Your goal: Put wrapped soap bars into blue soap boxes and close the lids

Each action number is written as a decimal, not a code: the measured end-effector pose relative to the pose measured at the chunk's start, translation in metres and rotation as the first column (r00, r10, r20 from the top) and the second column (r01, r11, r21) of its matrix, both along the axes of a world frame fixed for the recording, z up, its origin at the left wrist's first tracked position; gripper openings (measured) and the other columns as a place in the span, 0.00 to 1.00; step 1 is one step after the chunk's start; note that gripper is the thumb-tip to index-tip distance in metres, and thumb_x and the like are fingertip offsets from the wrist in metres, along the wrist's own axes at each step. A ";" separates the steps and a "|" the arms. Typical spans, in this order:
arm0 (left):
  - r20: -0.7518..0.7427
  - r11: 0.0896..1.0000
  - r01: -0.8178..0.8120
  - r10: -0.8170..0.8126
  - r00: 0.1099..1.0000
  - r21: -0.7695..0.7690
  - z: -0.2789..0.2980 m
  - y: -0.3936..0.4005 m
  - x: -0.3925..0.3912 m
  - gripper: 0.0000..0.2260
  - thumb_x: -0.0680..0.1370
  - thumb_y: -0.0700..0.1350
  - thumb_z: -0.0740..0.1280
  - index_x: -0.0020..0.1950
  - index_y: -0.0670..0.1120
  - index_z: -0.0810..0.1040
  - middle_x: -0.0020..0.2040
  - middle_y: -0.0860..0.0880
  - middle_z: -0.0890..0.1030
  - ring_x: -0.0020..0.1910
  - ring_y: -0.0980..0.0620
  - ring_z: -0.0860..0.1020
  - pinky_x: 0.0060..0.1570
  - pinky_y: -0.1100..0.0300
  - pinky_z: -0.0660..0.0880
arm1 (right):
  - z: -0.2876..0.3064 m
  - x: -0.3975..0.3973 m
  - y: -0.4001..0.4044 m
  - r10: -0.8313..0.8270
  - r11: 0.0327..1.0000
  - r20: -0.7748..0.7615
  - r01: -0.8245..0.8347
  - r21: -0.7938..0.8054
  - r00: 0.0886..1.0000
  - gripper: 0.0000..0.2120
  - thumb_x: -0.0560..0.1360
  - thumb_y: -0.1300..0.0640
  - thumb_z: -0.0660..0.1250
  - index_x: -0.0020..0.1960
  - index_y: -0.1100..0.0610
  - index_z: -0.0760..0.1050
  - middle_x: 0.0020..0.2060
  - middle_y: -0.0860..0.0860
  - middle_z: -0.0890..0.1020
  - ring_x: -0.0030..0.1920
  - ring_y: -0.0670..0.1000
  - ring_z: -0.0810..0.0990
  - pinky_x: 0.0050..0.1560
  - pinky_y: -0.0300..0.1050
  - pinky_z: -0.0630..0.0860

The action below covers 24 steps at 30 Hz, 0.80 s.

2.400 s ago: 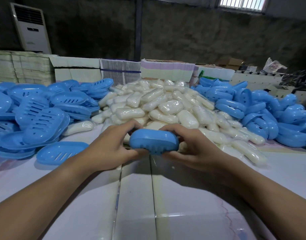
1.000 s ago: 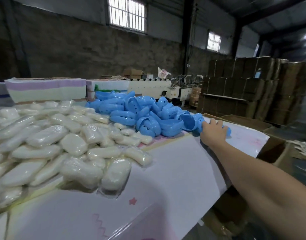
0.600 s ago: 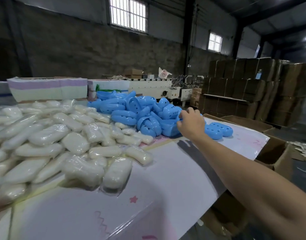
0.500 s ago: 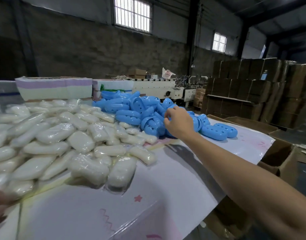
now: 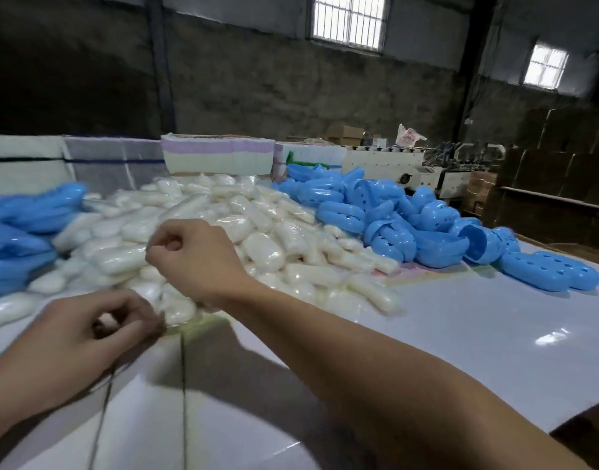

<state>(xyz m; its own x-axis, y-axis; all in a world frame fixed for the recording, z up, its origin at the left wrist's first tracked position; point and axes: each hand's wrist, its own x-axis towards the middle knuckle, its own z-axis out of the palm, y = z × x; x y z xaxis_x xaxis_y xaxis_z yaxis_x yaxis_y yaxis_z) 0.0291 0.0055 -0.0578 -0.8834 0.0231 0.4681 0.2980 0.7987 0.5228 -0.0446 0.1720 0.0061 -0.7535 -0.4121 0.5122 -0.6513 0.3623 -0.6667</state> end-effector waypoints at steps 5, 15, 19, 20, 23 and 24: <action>-0.012 0.996 -0.080 0.080 0.997 0.036 0.023 0.016 0.018 0.02 0.73 0.48 0.73 0.41 0.54 0.83 0.37 0.56 0.84 0.39 0.58 0.81 0.41 0.63 0.76 | -0.035 -0.009 -0.009 0.026 0.981 0.095 -0.007 -0.195 0.995 0.05 0.66 0.54 0.65 0.35 0.45 0.78 0.24 0.39 0.76 0.30 0.41 0.73 0.39 0.44 0.73; -0.085 0.926 -0.359 0.369 0.926 0.113 0.032 -0.012 0.010 0.07 0.74 0.47 0.71 0.37 0.57 0.79 0.37 0.60 0.81 0.39 0.60 0.78 0.41 0.58 0.76 | -0.046 0.004 -0.003 0.228 0.945 -0.029 -0.228 -0.236 0.973 0.08 0.65 0.55 0.63 0.40 0.48 0.80 0.23 0.41 0.69 0.27 0.44 0.65 0.32 0.42 0.64; -0.062 0.728 -0.679 0.677 0.734 -0.094 0.045 -0.055 0.010 0.12 0.75 0.51 0.69 0.57 0.57 0.76 0.58 0.53 0.78 0.61 0.46 0.73 0.54 0.48 0.71 | -0.043 0.011 0.001 0.282 0.945 -0.050 -0.286 -0.160 0.958 0.07 0.66 0.59 0.63 0.39 0.50 0.79 0.23 0.41 0.70 0.27 0.44 0.67 0.33 0.40 0.63; -0.006 0.644 -0.740 0.754 0.657 -0.196 0.047 -0.068 0.012 0.18 0.75 0.52 0.69 0.64 0.56 0.73 0.64 0.50 0.74 0.66 0.42 0.69 0.58 0.44 0.68 | -0.041 0.012 0.001 0.282 0.947 -0.054 -0.287 -0.146 0.958 0.07 0.66 0.59 0.63 0.39 0.51 0.79 0.23 0.41 0.70 0.27 0.44 0.67 0.33 0.39 0.63; 0.192 0.523 -0.797 0.852 0.487 -0.303 0.050 -0.093 0.020 0.27 0.74 0.52 0.69 0.71 0.56 0.65 0.69 0.46 0.66 0.67 0.36 0.68 0.64 0.40 0.65 | -0.039 0.013 0.003 0.286 0.949 -0.062 -0.291 -0.121 0.956 0.07 0.67 0.60 0.64 0.38 0.50 0.79 0.23 0.40 0.70 0.27 0.43 0.67 0.31 0.33 0.62; 0.252 0.532 -0.796 0.845 0.472 -0.289 0.048 -0.099 0.022 0.28 0.74 0.50 0.69 0.72 0.56 0.64 0.69 0.45 0.66 0.66 0.36 0.70 0.64 0.40 0.66 | -0.039 0.013 0.003 0.294 0.946 -0.059 -0.299 -0.123 0.954 0.08 0.67 0.61 0.65 0.38 0.49 0.79 0.22 0.40 0.70 0.26 0.43 0.67 0.30 0.32 0.62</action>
